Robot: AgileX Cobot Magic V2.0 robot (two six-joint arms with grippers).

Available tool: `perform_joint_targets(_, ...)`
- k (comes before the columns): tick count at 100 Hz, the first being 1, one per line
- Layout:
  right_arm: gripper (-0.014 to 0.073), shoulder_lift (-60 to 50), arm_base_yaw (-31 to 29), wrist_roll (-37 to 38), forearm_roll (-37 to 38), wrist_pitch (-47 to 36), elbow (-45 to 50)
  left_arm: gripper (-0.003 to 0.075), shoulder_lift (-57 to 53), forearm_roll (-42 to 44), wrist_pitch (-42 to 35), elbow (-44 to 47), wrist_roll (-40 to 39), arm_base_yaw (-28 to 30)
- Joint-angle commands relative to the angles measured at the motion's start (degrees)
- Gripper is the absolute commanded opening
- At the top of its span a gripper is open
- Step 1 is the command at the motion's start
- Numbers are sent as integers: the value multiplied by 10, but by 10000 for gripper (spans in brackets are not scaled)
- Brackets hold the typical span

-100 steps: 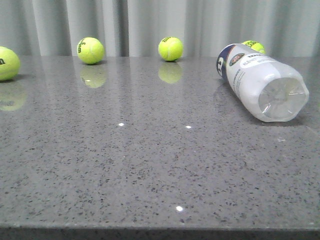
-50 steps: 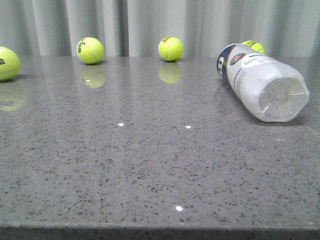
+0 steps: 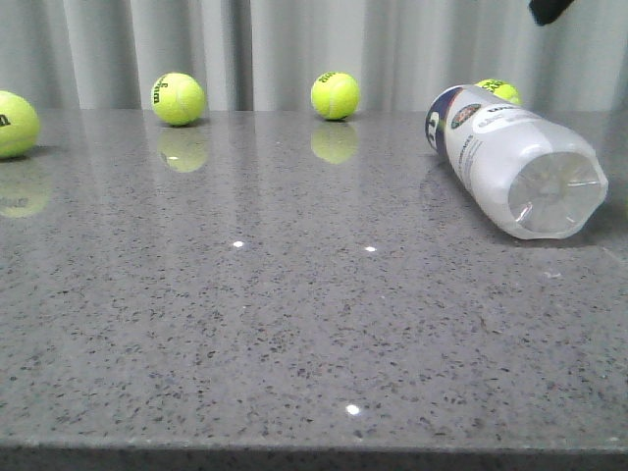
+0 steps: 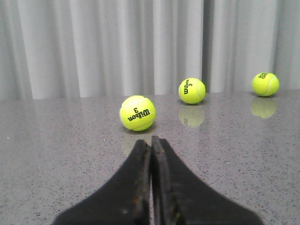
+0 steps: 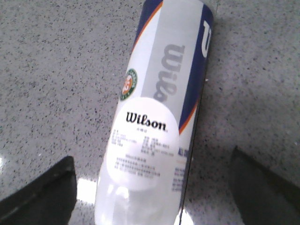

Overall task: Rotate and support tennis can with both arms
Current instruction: 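Lower the right gripper onto the Wilson can and close around it, then lift the can with the right gripper and carry it toward the center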

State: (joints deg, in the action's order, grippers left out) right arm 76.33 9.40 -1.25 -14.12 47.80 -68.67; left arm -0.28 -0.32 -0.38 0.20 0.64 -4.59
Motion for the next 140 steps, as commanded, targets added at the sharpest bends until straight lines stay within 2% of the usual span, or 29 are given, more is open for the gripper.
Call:
perform_joint_targets(1,647,35,2,-6,-4,-35,-50,-20,-19,-1,-44,24,-6,1)
perform_joint_targets(29,647,153,2,-6,-4,-35,-128,-20,-19,-1,-44,24,-6,1)
perform_joint_targets(70,638,222,2,-6,-4,-25,-136,-20,-19,-1,-44,24,-6,1)
perform_joint_targets(80,554,223,2,-6,-4,-18,-136,-20,-19,-1,-44,24,-6,1)
perform_joint_targets(95,267,223,2,-6,-4,-5,-136,-20,-19,-1,-44,24,-6,1)
perform_joint_targets(102,185,223,2,-7,-4,4,-136,-20,-19,-1,-44,24,-6,1)
perform_joint_targets(122,172,221,2,-46,-4,69,-177,-20,-19,-1,-44,24,-6,1)
perform_joint_targets(140,172,221,5,-131,-4,168,-269,-20,-19,-1,-44,24,-6,1)
